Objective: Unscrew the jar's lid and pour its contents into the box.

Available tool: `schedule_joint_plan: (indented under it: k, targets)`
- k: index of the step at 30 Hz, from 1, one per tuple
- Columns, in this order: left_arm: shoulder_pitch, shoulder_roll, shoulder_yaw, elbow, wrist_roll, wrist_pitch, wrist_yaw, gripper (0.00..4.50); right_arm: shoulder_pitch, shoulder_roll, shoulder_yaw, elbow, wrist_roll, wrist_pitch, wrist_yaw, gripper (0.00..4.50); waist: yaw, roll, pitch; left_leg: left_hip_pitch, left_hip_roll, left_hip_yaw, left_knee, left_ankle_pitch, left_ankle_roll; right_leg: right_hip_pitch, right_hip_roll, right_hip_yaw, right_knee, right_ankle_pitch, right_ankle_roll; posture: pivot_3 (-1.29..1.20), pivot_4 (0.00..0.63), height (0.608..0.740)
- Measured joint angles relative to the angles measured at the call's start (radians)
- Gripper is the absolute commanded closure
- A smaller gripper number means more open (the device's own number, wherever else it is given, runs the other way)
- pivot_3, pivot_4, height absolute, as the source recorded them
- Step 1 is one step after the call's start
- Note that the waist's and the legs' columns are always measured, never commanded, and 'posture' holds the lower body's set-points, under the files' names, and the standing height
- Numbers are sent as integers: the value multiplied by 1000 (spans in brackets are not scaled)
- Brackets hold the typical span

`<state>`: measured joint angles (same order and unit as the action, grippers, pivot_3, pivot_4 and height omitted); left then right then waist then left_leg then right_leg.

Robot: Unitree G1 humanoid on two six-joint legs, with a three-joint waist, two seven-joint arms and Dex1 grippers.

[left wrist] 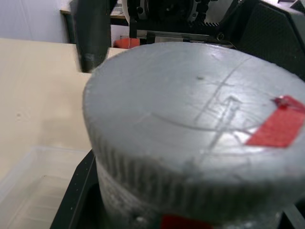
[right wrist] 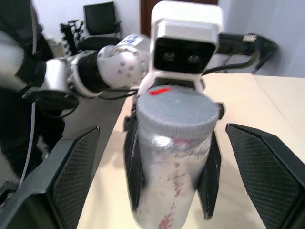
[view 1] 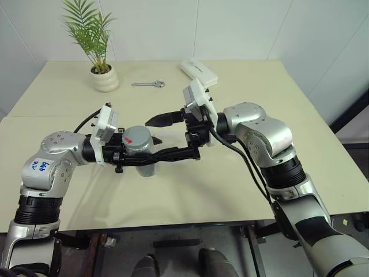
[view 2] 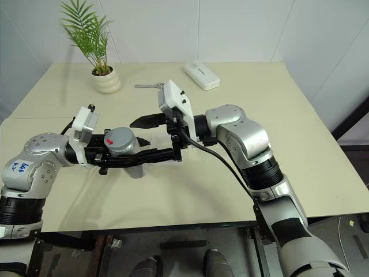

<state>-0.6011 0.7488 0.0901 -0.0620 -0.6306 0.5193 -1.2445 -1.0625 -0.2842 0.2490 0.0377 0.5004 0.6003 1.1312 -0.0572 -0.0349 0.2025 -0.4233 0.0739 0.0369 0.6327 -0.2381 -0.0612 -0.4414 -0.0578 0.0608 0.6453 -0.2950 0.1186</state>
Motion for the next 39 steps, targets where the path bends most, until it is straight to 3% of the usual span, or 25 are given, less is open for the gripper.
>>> schedule_joint_plan:
  k: [7, 28, 31, 39]
  targets:
    - [15, -1, 0, 0, 5, 2, 9, 2472, -6, 63, 15, 4, -50, 19, -111, 48, 2, 0, 0, 0, 0, 0, 0, 0, 0, 0, 0, 0, 0, 0, 0, 0, 150, 740]
    - [11, -33, -9, 0, 0, 30, 64, 2472, -23, 108, 18, 16, -95, 8, -168, 48, 1, 0, 0, 0, 0, 0, 0, 0, 0, 0, 0, 0, 0, 0, 0, 0, 150, 740]
    - [8, -33, -9, 2, 0, 36, 69, 2472, -26, 81, 18, 28, -91, -11, -144, 48, 1, 0, 0, 0, 0, 0, 0, 0, 0, 0, 0, 0, 0, 0, 0, 0, 150, 740]
    - [8, -24, 10, 17, 1, 20, 44, 2472, -2, -130, -32, 74, -84, -52, 17, 48, 5, 0, 0, 0, 0, 0, -1, 0, 0, 0, 0, 0, -1, 0, 0, 0, 150, 740]
